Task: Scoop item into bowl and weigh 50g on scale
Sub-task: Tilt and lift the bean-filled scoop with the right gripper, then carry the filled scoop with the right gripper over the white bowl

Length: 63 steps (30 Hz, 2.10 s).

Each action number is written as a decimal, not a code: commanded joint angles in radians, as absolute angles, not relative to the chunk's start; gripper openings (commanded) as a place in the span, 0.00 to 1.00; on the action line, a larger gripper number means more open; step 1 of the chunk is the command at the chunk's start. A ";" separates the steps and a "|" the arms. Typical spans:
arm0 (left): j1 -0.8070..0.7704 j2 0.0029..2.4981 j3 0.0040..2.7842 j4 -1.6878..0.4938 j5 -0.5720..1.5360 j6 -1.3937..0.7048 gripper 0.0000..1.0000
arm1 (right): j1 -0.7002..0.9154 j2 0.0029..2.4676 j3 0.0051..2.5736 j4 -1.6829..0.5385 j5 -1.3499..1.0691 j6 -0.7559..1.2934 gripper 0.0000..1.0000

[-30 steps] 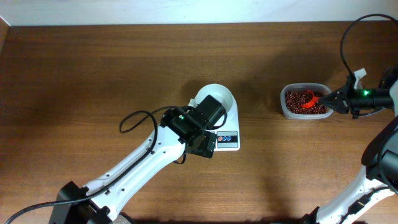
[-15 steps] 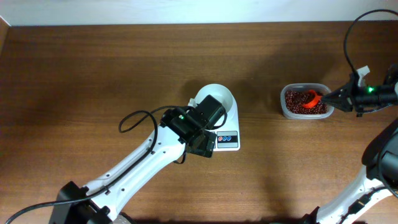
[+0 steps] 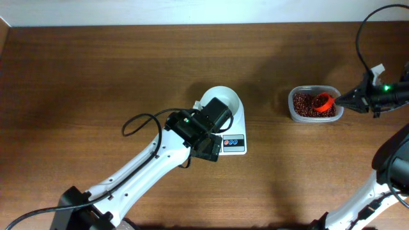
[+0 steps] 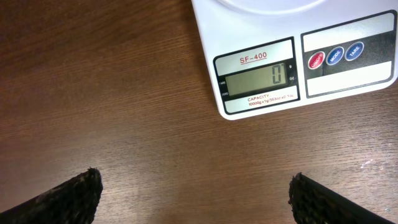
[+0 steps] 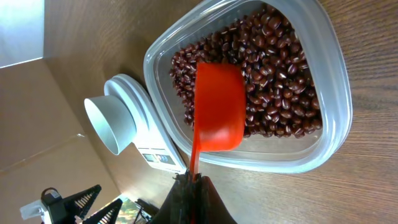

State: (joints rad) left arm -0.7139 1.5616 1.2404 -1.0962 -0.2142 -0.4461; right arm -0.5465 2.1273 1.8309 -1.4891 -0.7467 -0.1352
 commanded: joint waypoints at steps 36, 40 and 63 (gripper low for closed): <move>-0.710 1.537 1.231 -1.097 -0.226 -0.455 0.99 | -0.469 2.127 1.906 -1.572 -0.874 -0.231 0.04; -0.710 1.537 1.231 -1.097 -0.226 -0.455 0.99 | -0.465 2.127 1.906 -1.571 -0.925 -0.246 0.04; -0.710 1.537 1.231 -1.097 -0.225 -0.456 0.99 | -0.001 2.127 1.906 -1.473 -1.044 -0.255 0.04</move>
